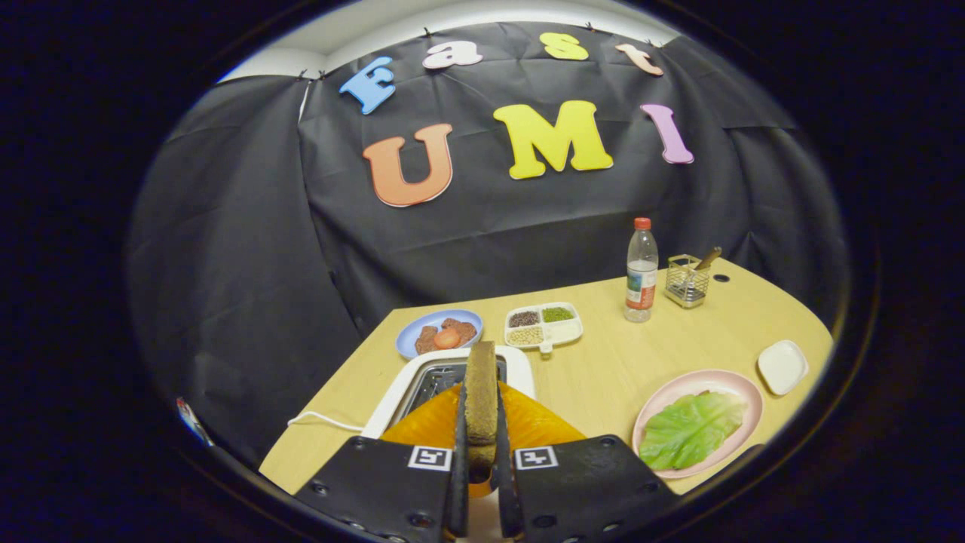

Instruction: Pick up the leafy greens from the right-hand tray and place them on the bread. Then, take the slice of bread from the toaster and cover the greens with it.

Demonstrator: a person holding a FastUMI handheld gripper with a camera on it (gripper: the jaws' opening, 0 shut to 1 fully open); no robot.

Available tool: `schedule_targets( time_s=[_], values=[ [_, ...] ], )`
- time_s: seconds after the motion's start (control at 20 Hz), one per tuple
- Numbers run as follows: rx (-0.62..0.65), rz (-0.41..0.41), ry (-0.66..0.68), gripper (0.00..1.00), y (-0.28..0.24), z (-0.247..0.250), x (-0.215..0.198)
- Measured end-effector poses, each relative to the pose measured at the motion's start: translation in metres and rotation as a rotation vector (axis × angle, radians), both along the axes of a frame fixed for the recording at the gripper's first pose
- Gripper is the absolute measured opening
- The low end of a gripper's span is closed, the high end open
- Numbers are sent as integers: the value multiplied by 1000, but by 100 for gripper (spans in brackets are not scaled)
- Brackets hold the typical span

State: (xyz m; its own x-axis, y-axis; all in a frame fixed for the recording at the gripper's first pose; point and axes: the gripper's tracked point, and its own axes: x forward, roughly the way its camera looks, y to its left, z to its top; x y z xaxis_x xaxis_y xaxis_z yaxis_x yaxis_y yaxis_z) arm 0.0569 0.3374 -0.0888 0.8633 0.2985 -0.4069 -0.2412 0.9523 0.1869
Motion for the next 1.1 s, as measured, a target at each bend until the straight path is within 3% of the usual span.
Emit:
schedule_targets(
  time_s=[0.05,0.7,0.9,1.1],
  values=[
    [13,14,-3,9,3,2,1],
    [289,48,-160,8,-53,105,-28],
    [272,-4,-220,8,-116,123,-22],
    [227,-83,-207,8,-180,89,-9]
  ],
)
